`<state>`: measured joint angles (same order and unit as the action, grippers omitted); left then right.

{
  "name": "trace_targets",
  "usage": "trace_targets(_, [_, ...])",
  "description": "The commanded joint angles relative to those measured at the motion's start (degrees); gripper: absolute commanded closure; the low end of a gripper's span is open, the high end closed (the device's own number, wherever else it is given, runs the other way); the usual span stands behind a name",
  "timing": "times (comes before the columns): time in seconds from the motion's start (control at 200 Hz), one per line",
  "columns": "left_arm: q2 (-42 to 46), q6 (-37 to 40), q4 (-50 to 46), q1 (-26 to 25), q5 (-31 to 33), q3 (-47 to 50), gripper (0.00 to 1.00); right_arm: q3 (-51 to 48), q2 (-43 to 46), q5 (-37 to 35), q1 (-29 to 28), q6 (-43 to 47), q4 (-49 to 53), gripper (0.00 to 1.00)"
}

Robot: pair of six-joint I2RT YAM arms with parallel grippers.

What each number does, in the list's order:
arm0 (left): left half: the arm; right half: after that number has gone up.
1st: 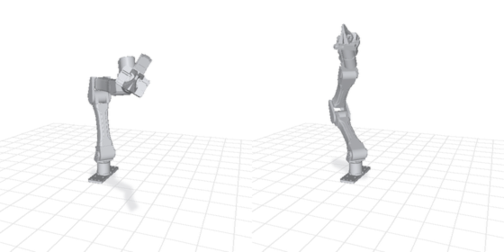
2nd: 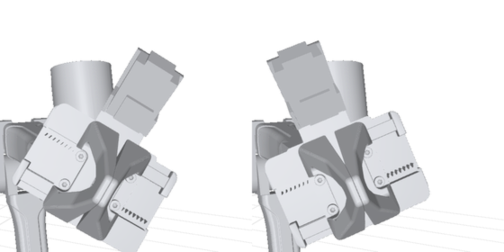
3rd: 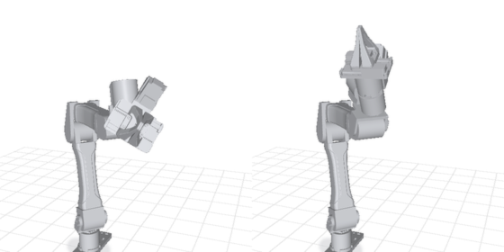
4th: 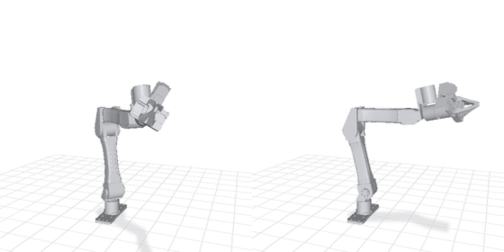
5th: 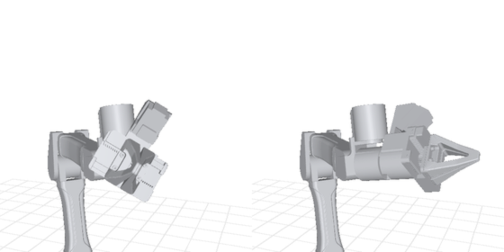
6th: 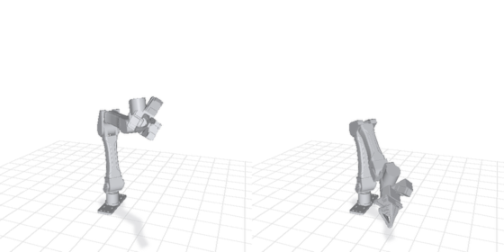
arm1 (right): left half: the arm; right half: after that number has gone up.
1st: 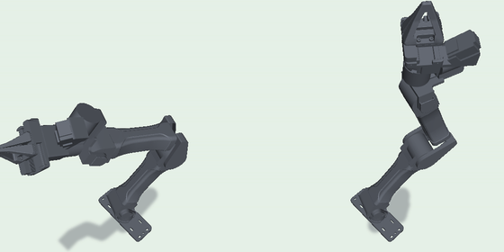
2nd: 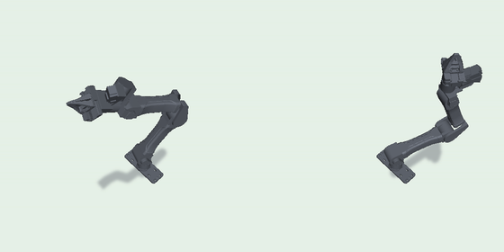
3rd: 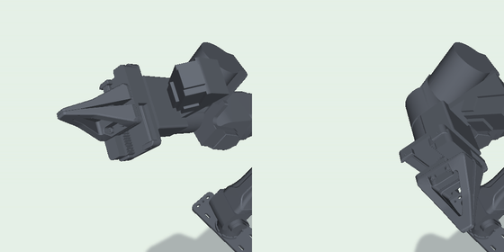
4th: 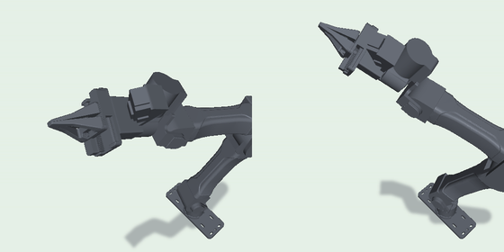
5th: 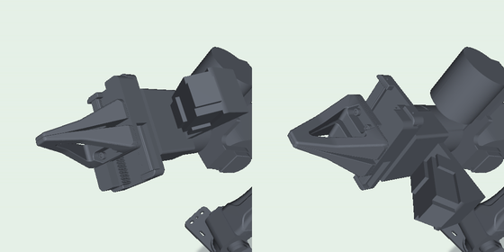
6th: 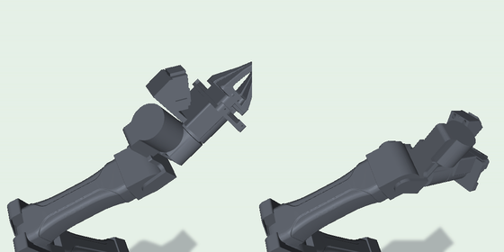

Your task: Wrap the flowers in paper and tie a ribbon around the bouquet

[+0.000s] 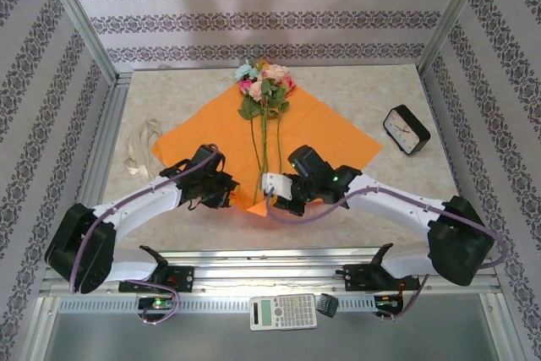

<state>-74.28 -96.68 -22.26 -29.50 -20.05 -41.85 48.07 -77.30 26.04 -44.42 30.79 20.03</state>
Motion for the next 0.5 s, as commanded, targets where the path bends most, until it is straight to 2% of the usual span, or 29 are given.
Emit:
trace_targets(0.0, [4.22,5.85,-12.15,1.5,4.13,-4.15,0.58,3.62,-2.96,9.64,2.62,-6.6,4.88,1.0])
trace_targets(0.055, [5.86,7.9,-15.36,2.04,5.23,-4.97,0.52,5.2,-4.55,11.69,4.03,-8.31,5.9,1.0])
trace_targets(0.15, [8.82,10.02,-17.73,2.5,6.08,-4.61,0.51,8.05,-7.58,14.48,6.48,-11.54,7.25,1.0])
trace_targets(0.345, [11.26,13.27,-12.99,2.51,2.66,0.48,0.52,15.4,-15.19,15.97,11.13,-17.61,11.33,1.0])
trace_targets(0.495, [12.01,16.48,-10.98,2.51,2.63,2.35,0.52,20.91,-21.34,15.77,13.97,-20.79,14.95,1.0])
